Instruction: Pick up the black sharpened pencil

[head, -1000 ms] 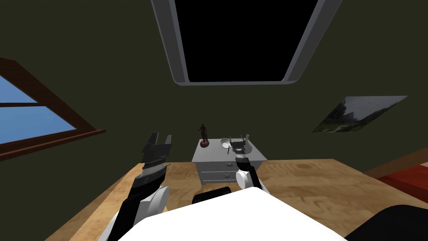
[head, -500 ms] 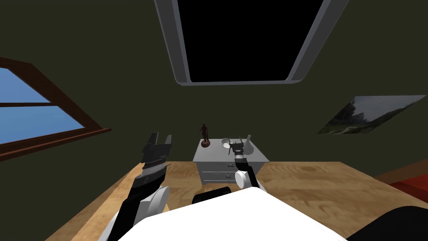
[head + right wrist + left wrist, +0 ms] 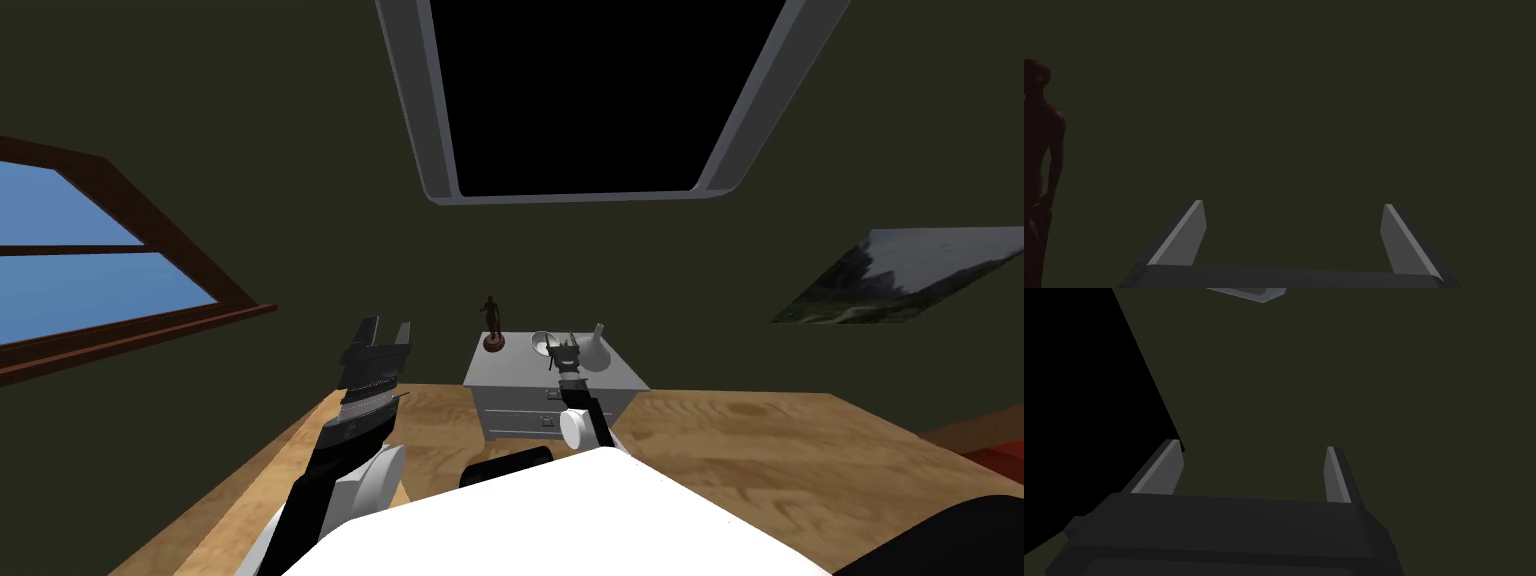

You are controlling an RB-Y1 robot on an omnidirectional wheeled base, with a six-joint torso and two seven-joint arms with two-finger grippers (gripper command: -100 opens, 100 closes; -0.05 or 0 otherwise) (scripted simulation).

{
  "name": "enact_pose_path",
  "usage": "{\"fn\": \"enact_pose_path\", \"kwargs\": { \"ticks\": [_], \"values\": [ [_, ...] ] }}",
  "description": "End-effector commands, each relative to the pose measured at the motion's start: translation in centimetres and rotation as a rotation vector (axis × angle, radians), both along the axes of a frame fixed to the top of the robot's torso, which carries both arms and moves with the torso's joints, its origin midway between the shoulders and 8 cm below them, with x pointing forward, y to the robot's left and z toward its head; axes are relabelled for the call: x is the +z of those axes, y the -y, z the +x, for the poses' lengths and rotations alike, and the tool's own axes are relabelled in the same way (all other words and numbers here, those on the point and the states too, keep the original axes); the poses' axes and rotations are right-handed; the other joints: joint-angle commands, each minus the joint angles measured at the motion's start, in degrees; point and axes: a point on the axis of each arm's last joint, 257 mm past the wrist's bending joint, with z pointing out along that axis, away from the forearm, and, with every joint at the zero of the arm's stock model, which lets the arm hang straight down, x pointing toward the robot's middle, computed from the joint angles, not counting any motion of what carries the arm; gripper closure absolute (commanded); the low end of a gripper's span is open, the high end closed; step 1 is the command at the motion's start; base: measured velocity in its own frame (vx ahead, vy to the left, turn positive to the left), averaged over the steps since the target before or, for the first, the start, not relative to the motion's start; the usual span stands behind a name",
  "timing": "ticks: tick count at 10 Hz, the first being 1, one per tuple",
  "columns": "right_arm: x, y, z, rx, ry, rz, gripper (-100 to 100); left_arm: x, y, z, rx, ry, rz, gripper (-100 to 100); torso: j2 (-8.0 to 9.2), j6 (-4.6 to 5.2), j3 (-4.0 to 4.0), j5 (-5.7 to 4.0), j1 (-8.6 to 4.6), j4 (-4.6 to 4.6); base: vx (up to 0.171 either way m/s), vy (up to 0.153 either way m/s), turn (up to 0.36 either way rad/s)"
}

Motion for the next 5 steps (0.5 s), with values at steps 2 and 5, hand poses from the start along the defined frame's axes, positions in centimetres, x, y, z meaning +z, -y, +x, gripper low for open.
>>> {"fn": "enact_pose_path", "kwargs": {
  "ticks": [2,5],
  "values": [
    [-1.9,0.3,0.3,0.019,-0.026,0.074,-100,0.0,0.0,0.0,0.000,0.000,0.000,0,0.00,0.00,0.00,0.00,0.00,0.00,0.004,0.005,0.036],
    [-5.2,0.8,0.8,0.040,-0.072,0.189,-100,0.0,0.0,0.0,0.000,0.000,0.000,0,0.00,0.00,0.00,0.00,-0.01,0.00,0.003,0.005,0.041]
  ]
}}
